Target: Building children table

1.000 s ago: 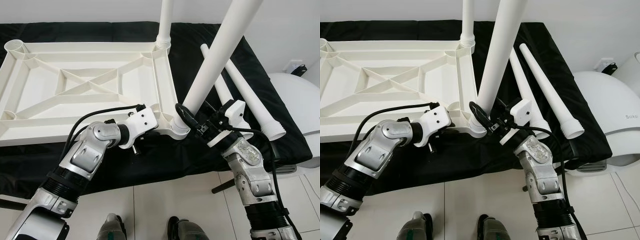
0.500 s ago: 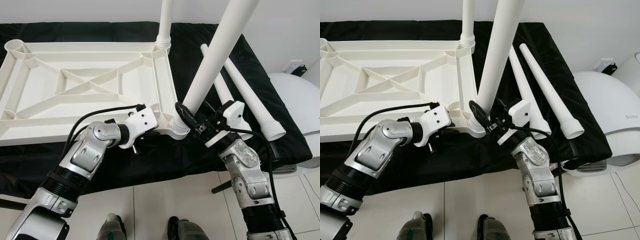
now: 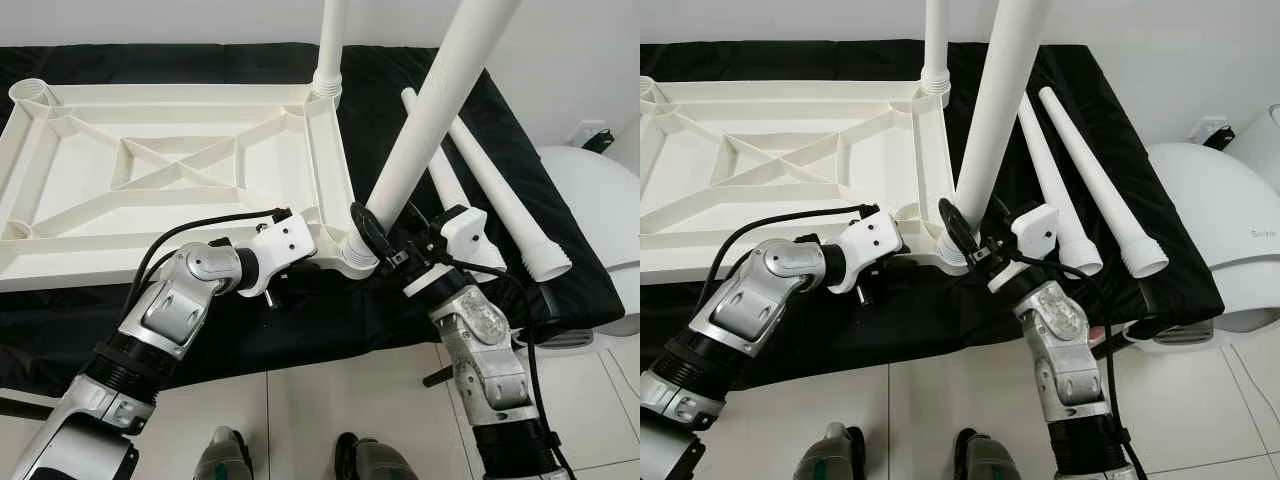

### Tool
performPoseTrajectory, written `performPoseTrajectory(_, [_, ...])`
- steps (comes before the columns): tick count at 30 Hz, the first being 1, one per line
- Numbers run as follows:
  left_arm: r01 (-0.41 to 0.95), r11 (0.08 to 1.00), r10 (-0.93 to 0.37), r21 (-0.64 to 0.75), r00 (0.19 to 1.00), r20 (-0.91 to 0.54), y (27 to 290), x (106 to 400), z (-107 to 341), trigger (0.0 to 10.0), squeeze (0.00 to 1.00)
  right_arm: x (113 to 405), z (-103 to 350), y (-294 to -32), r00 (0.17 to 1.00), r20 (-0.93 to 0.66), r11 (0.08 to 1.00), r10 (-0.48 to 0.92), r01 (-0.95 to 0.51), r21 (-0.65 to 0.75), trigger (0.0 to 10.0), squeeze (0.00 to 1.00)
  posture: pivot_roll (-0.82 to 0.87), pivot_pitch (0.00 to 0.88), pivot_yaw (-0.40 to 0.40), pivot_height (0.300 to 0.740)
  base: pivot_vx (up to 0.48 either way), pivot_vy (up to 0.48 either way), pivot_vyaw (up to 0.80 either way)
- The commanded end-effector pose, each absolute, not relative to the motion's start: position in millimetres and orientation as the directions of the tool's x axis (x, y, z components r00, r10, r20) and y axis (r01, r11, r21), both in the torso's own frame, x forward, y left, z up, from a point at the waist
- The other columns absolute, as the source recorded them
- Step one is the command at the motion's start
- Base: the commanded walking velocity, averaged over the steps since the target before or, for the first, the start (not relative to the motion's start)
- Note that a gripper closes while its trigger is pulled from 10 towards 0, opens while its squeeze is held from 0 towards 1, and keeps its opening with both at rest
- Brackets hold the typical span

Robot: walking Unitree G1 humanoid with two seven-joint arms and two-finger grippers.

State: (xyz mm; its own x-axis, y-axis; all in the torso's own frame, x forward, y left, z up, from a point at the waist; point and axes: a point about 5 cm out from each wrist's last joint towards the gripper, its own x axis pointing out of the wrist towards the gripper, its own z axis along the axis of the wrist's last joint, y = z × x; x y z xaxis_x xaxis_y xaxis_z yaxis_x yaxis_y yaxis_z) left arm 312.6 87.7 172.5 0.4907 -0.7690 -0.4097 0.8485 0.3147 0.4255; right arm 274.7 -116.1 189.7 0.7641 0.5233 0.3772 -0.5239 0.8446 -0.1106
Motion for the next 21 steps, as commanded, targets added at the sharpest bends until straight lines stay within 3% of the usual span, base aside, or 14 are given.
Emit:
performPoseTrajectory(1, [0.844,0.262,-0.812,0.468,0.455,-0.367,74.8,310.2,187.9,10.0,0.00,274.3,157.8,-117.6,0.826,0.234,0.854,0.514,-0.517,-0.051,10.0,0.00,0.01,0.187,-0.027,0.740,0.000,0.000,0.00])
performPoseTrajectory(21, [0.842,0.261,-0.812,0.471,0.456,-0.365,74.1,309.6,188.7,10.0,0.00,267.6,168.3,-107.9,0.853,0.292,0.898,0.433,-0.438,-0.052,10.0,0.00,0.02,0.182,-0.034,0.740,0.000,0.000,0.00])
